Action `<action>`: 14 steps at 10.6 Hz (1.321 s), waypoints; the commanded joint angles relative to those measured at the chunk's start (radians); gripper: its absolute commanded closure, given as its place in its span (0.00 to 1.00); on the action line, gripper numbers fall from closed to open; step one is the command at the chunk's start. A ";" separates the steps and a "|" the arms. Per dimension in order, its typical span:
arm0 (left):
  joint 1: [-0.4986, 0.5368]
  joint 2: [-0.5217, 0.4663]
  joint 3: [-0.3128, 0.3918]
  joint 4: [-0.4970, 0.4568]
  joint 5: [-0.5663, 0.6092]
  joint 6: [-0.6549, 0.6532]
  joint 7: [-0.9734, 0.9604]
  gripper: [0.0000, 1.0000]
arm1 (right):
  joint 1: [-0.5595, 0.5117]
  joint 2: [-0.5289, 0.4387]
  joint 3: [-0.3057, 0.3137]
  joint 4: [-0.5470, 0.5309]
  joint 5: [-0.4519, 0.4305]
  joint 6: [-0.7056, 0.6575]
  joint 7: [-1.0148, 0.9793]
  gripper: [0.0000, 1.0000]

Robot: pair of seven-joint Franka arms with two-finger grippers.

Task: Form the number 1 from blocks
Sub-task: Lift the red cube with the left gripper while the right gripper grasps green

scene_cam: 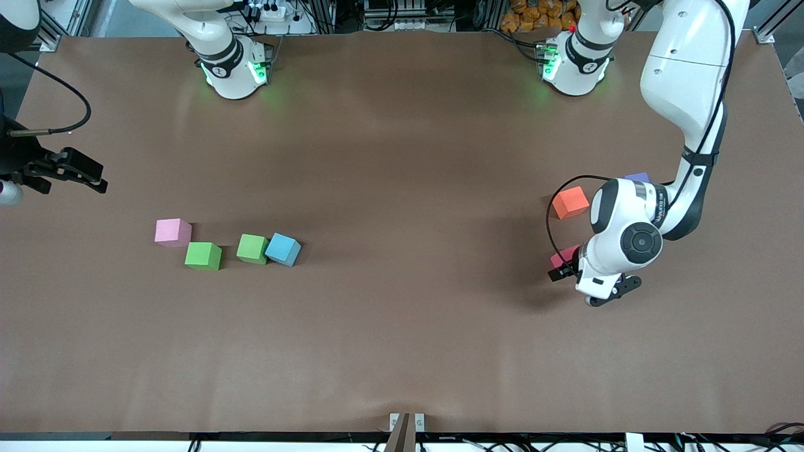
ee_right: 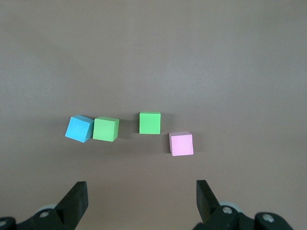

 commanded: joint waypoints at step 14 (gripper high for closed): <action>-0.059 -0.080 -0.115 -0.013 -0.002 -0.115 -0.020 1.00 | 0.015 0.414 -0.009 -0.004 0.089 0.324 0.173 0.00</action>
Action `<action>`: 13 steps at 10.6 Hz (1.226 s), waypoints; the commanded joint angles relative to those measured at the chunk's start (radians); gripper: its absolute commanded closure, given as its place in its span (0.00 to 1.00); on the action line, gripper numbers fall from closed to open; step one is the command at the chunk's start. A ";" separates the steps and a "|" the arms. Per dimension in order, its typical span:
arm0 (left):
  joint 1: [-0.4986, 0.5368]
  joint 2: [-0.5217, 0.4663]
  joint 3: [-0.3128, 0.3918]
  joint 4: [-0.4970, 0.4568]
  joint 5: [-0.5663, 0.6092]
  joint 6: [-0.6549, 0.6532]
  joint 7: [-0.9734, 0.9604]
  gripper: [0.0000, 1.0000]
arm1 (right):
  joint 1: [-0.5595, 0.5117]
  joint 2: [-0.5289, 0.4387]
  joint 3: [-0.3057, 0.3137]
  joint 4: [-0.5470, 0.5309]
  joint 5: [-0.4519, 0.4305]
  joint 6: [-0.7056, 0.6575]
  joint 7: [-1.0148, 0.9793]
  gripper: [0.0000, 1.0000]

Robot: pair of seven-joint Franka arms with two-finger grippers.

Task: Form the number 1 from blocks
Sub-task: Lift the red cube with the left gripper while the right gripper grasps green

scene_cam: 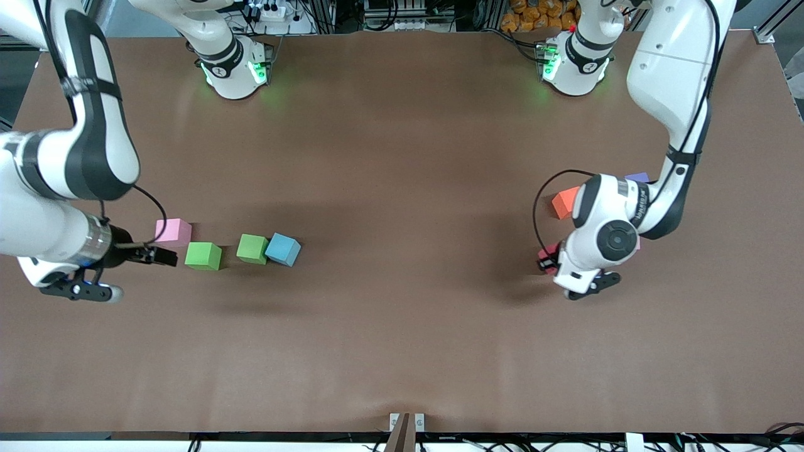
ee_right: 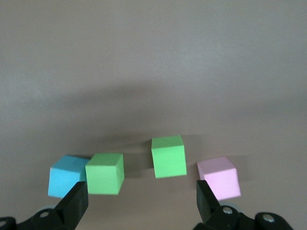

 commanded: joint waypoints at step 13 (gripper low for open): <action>-0.579 0.047 -0.223 -0.016 0.122 0.056 -0.582 1.00 | -0.038 0.173 -0.001 -0.122 -0.012 0.175 -0.236 0.00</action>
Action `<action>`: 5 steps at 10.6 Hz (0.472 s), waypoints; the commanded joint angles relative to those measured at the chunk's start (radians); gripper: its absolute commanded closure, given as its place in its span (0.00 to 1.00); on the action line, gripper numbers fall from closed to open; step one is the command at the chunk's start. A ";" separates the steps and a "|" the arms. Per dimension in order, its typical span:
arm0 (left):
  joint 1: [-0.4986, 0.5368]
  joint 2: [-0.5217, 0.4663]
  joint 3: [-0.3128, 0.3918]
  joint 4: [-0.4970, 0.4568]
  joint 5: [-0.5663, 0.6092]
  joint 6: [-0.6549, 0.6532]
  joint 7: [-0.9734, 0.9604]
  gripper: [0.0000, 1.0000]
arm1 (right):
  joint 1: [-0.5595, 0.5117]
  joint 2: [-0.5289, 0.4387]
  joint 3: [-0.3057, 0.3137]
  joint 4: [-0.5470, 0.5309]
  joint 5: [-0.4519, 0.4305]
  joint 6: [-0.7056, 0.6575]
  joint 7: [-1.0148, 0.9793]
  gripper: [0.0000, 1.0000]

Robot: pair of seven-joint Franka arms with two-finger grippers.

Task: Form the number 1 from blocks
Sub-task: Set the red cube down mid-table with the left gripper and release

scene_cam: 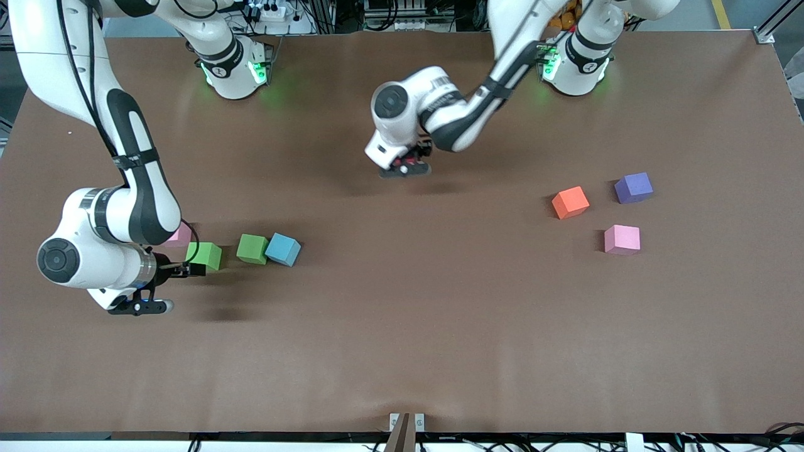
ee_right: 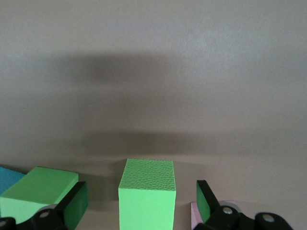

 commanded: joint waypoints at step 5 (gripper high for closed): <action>-0.129 0.026 0.007 0.003 0.046 0.025 -0.061 1.00 | -0.013 0.044 -0.002 -0.048 -0.011 0.014 -0.016 0.00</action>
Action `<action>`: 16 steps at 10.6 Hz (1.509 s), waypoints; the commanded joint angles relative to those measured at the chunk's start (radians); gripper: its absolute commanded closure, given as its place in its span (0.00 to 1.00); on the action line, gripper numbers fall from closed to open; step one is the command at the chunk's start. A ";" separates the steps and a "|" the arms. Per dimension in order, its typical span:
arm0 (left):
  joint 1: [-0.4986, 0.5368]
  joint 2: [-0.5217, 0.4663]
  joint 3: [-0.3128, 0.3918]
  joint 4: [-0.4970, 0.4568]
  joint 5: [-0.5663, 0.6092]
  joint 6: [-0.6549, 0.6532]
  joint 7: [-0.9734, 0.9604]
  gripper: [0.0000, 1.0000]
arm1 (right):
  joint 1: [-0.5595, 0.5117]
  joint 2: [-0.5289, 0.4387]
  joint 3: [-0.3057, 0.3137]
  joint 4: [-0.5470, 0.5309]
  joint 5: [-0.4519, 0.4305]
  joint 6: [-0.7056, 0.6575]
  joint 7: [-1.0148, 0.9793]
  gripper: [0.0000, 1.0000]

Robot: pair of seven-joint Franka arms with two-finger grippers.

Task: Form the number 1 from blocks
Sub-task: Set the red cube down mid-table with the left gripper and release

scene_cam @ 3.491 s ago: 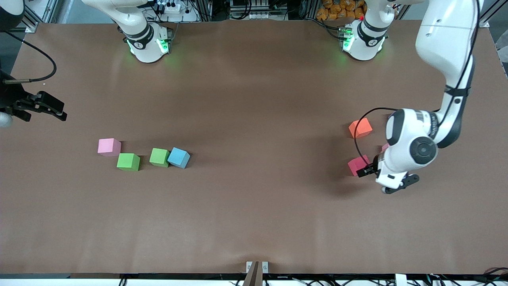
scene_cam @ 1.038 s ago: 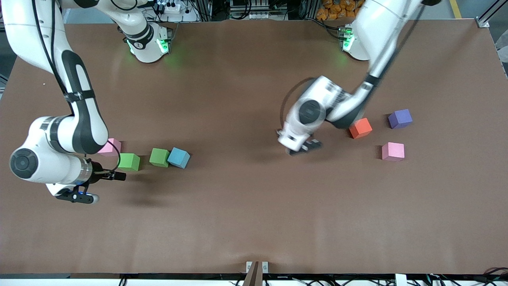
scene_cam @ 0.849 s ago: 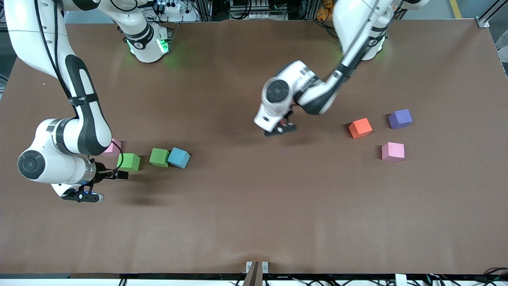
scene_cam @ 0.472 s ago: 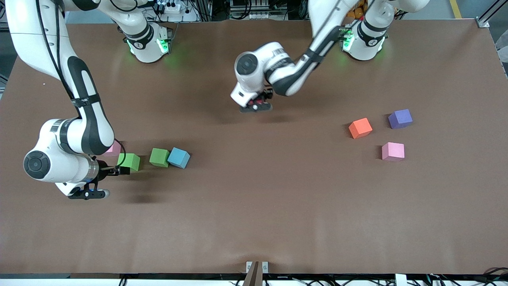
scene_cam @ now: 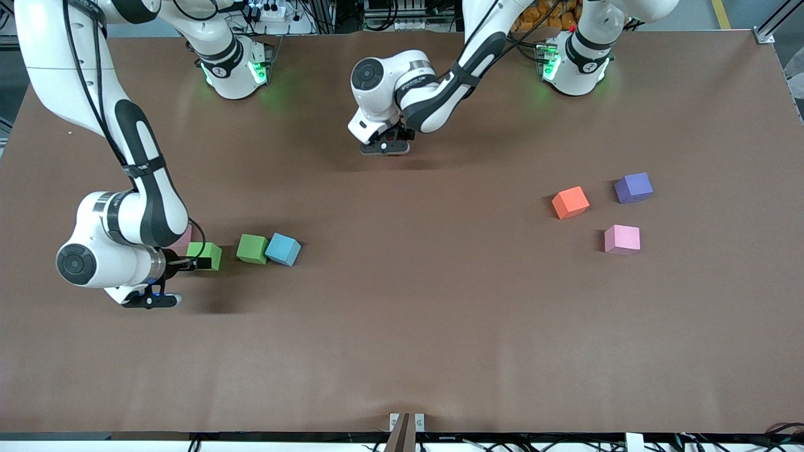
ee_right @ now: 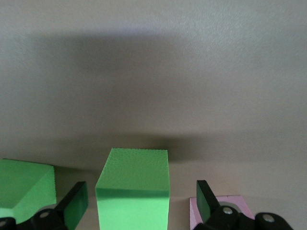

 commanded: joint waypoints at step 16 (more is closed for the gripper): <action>0.084 -0.097 0.023 0.106 0.021 -0.095 -0.147 0.00 | -0.001 0.017 0.005 -0.037 0.012 -0.041 0.065 0.42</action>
